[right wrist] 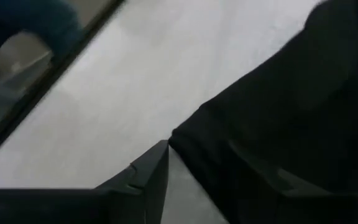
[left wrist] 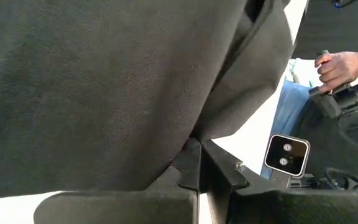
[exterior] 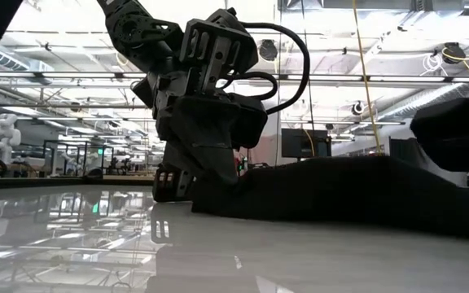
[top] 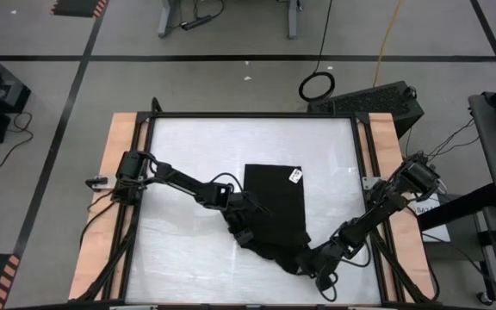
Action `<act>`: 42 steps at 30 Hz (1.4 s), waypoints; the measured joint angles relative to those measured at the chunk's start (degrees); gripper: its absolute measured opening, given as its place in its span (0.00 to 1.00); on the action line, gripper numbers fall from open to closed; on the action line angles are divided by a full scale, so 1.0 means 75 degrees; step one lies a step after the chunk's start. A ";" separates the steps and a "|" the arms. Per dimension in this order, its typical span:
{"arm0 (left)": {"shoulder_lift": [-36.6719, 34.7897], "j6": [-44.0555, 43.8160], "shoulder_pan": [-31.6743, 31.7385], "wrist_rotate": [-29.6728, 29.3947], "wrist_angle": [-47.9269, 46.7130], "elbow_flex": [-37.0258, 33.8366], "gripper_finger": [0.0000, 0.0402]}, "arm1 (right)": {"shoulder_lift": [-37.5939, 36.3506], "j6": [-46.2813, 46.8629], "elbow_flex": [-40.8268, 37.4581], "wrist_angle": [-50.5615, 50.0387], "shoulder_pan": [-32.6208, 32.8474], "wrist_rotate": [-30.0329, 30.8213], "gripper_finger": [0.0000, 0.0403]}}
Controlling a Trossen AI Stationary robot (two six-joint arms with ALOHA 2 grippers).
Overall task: Roll towel into tight, uniform cylinder
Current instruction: Roll the black towel
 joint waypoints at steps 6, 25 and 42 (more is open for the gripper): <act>0.0000 0.0120 -0.0156 -0.0015 -0.0003 0.0005 0.03 | 0.0010 0.1115 -0.0014 0.0011 0.0140 0.0551 0.18; 0.0009 0.0087 -0.0900 -0.0105 -0.0222 0.0017 0.03 | -0.1038 0.3512 -0.0049 -0.0207 0.1176 0.1239 0.01; 0.0000 -0.0189 -0.1168 -0.0318 -0.0047 -0.0006 0.03 | -0.1095 0.6192 -0.0052 -0.0438 0.1386 0.1352 0.14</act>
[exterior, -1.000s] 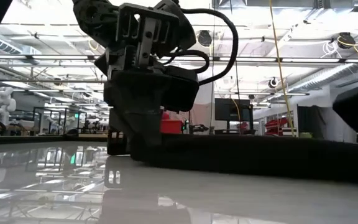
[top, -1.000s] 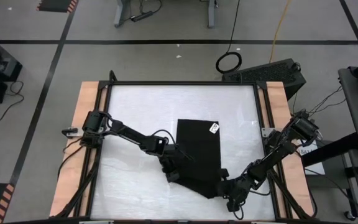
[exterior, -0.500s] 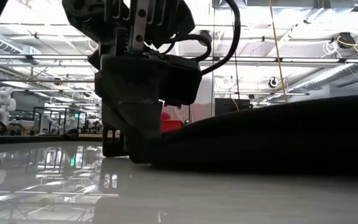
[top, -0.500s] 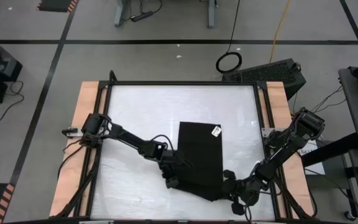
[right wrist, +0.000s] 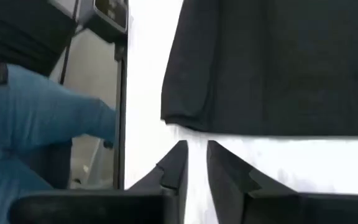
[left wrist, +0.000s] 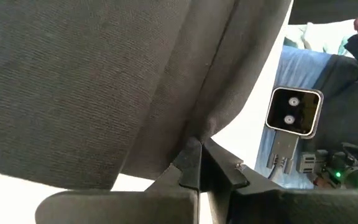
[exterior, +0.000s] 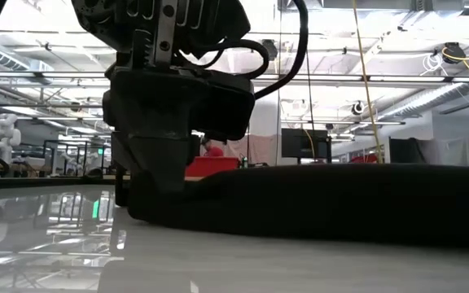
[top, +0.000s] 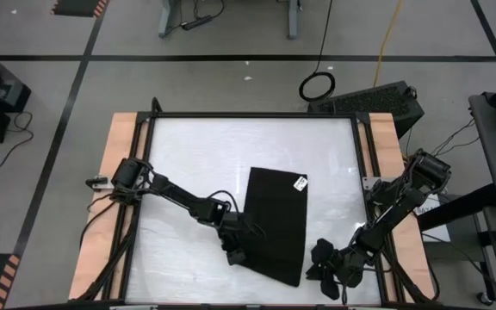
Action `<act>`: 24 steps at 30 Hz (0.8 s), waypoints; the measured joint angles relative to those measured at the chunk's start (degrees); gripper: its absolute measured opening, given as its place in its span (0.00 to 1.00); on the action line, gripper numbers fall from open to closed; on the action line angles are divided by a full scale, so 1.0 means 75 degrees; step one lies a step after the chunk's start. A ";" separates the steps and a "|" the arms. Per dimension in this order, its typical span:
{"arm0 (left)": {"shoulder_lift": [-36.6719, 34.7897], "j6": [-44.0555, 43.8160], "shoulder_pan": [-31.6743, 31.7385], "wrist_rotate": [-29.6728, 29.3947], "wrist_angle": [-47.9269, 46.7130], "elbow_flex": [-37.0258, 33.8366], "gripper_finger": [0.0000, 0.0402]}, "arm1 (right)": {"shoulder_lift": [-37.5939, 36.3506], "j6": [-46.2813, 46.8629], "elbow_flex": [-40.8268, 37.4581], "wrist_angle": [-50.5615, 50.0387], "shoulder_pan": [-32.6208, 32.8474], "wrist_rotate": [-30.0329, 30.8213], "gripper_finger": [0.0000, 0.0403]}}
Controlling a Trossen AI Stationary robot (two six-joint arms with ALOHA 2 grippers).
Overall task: Roll towel into tight, uniform cylinder
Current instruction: Roll the black towel
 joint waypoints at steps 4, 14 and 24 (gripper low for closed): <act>0.0000 -0.0086 0.0003 -0.0005 0.0036 0.0000 0.03 | -0.0002 0.0238 0.0000 -0.0054 0.0141 0.0090 0.22; 0.0000 -0.0138 0.0016 -0.0072 0.0093 0.0003 0.03 | -0.0005 0.0122 0.0009 -0.0770 -0.0340 0.1138 0.23; 0.0000 -0.0302 0.0021 -0.0217 0.0135 0.0006 0.03 | -0.0008 -0.0866 0.0015 -0.1953 -0.2016 0.0380 0.15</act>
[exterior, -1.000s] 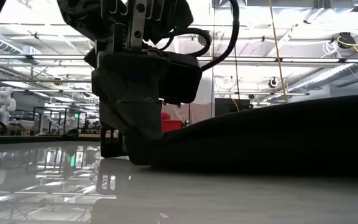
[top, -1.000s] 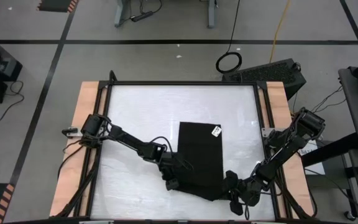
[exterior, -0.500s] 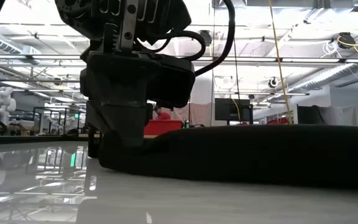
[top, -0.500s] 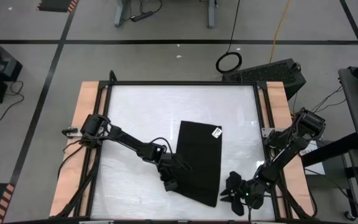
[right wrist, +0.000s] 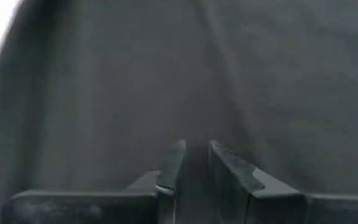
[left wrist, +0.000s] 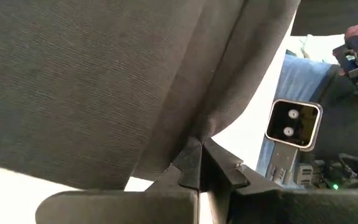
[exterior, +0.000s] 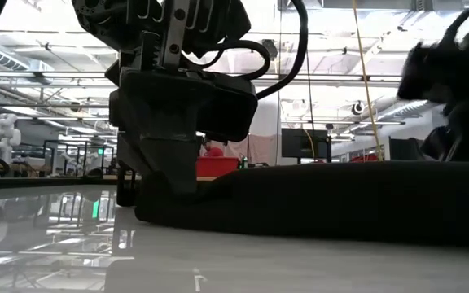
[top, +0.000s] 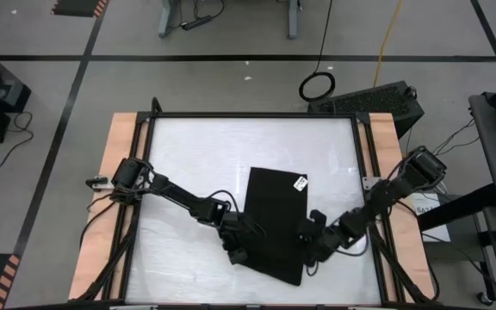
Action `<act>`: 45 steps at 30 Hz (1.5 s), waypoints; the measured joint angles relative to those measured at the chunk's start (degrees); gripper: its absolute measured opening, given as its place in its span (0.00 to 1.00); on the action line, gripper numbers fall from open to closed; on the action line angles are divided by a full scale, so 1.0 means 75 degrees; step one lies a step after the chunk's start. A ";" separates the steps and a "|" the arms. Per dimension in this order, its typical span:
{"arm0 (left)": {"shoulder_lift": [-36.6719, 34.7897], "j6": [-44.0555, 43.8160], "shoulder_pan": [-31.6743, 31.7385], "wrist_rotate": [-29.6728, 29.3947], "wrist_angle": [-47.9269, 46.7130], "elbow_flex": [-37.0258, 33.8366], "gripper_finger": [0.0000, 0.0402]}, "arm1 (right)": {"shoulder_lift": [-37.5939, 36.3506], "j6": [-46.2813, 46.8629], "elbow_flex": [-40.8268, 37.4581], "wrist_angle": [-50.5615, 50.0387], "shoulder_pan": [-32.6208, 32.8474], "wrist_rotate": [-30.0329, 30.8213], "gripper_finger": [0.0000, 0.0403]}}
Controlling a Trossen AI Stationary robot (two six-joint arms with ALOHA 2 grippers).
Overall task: Roll towel into tight, uniform cylinder
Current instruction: Roll the black towel
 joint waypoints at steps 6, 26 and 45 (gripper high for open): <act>0.0000 -0.0048 0.0161 -0.0347 0.0002 0.0006 0.03 | -0.0043 -0.0733 -0.0014 -0.0687 -0.0992 -0.0543 0.12; -0.0020 0.0659 0.1433 -0.0558 -0.0851 0.0023 0.03 | -0.0061 -0.3708 -0.0358 -0.0433 -0.5248 -0.2024 0.09; -0.0070 0.1592 0.1905 -0.0272 -0.1575 0.0015 0.03 | -0.2705 -0.6581 -0.0446 -0.1206 -0.6377 -0.4399 0.23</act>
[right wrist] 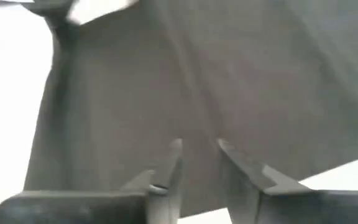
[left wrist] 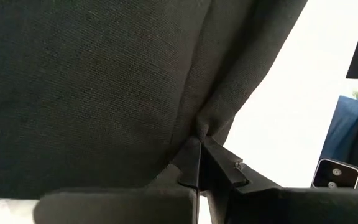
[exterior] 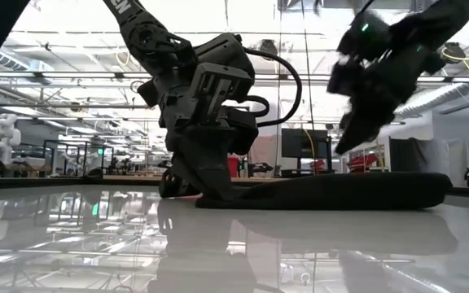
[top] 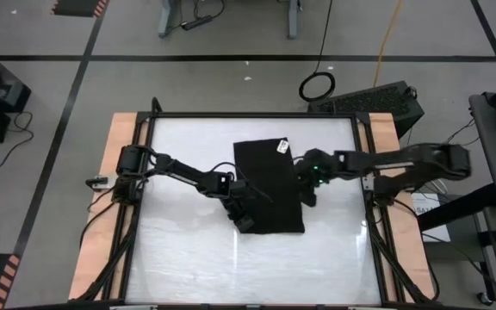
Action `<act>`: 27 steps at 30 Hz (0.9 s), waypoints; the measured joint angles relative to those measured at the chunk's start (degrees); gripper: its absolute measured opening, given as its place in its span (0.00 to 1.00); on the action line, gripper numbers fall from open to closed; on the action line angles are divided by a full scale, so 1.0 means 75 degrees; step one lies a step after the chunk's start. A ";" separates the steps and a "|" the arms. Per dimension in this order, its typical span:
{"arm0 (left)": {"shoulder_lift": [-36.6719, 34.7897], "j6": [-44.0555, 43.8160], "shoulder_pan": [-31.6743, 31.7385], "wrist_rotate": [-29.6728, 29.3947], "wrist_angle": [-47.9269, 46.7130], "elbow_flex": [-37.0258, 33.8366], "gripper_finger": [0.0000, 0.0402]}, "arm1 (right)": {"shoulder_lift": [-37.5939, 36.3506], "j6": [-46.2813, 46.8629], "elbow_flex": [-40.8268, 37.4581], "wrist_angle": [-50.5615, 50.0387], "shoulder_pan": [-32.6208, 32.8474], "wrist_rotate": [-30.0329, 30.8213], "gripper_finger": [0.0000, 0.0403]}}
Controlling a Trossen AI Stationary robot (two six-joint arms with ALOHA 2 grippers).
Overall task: Roll towel into tight, uniform cylinder
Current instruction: Roll the black towel
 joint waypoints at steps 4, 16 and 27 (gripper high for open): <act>0.0000 0.0122 0.0004 0.0003 -0.0049 0.0000 0.03 | -0.1213 -0.0437 -0.0019 -0.0806 0.0587 -0.0264 0.36; 0.0000 0.0112 0.0050 0.0087 -0.0026 -0.0009 0.03 | -0.1858 0.0413 0.0000 -0.1143 0.4057 0.1333 0.40; 0.0000 0.0141 0.0050 0.0167 -0.0006 -0.0012 0.03 | -0.0283 0.1325 -0.0389 0.0211 0.5287 0.2798 0.36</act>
